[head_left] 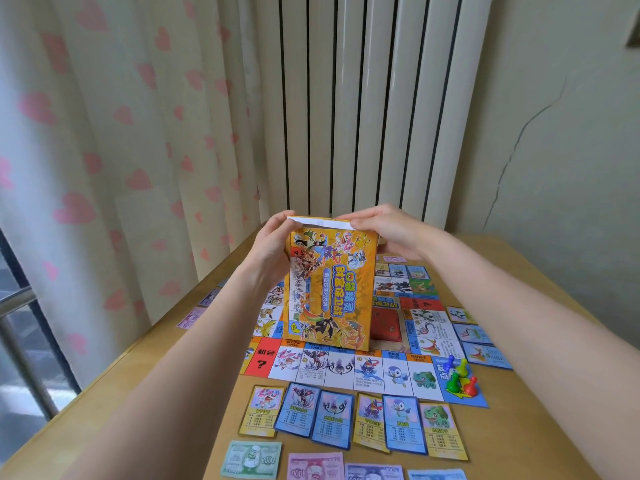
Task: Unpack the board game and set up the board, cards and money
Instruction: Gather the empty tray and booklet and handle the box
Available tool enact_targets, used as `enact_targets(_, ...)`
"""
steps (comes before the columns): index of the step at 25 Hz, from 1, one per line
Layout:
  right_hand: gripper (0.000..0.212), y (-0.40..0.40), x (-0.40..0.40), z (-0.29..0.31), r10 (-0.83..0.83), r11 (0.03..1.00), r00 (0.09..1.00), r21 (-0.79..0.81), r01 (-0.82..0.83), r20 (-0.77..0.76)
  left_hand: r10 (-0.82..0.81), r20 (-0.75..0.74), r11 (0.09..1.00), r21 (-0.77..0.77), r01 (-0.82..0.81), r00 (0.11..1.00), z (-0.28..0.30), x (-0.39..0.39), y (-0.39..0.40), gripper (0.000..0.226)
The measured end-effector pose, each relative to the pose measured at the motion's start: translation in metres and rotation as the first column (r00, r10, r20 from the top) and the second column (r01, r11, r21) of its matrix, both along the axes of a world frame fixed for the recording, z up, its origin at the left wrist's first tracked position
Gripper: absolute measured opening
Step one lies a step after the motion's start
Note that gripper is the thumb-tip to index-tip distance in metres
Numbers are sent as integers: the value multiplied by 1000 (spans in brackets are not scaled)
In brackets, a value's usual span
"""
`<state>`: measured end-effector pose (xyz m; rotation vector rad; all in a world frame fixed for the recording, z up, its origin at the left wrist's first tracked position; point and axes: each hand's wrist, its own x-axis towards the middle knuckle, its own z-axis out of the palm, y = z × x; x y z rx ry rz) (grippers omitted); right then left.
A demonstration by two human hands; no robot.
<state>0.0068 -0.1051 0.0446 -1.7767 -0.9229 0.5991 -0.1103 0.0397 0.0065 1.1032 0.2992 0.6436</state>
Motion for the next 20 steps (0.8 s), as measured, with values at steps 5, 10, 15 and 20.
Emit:
enact_targets(5,28,4,-3,-2,-90,996,996,3,90,10,2,-12,1000,-6,-2,1000,-1,4,3,12)
enact_targets(10,28,7,-4,-5,-143,990,989,19,143,31,15,-31,1000,-5,-16,999,1,7,4,13)
enact_targets(15,28,4,-4,-5,-108,994,992,25,107,66,42,-99,999,3,-42,994,3,11,4,11)
enact_targets(20,30,-1,-5,-4,-56,998,998,19,56,32,103,-209,995,12,-103,972,8,11,-3,4)
